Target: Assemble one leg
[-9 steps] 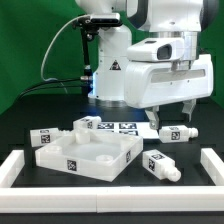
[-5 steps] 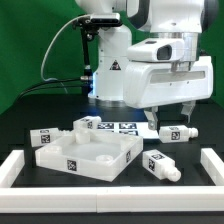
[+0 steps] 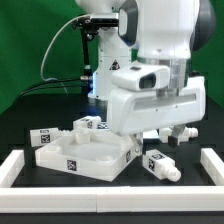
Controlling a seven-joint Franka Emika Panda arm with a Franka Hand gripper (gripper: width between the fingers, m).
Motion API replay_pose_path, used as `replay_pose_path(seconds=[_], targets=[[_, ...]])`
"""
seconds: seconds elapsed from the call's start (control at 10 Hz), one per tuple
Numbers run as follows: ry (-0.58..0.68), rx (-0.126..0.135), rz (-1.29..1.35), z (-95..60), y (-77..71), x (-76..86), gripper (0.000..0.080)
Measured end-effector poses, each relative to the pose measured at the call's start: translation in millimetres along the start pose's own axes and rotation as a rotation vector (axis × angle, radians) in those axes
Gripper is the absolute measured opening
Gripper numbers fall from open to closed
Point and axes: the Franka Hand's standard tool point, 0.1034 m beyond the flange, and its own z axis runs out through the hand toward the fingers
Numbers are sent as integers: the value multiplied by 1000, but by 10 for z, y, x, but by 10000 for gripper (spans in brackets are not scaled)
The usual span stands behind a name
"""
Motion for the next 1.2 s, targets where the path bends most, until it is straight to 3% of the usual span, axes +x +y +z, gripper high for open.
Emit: replay_pose_path(seconds=[0.2, 0.4, 0.6, 0.7, 0.8, 0.9, 1.0, 1.2], targets=[[-7, 11, -1, 173, -65, -1, 649], [-7, 12, -1, 204, -91, 6, 649], [-7, 12, -1, 206, -92, 5, 405], [-7, 12, -1, 206, -92, 5, 405], [-7, 12, -1, 206, -92, 5, 267], [-7, 11, -2, 187, -94, 1, 267], [-7, 10, 1, 40, -150, -96, 267], [-20, 10, 2, -312, -380, -553, 267]])
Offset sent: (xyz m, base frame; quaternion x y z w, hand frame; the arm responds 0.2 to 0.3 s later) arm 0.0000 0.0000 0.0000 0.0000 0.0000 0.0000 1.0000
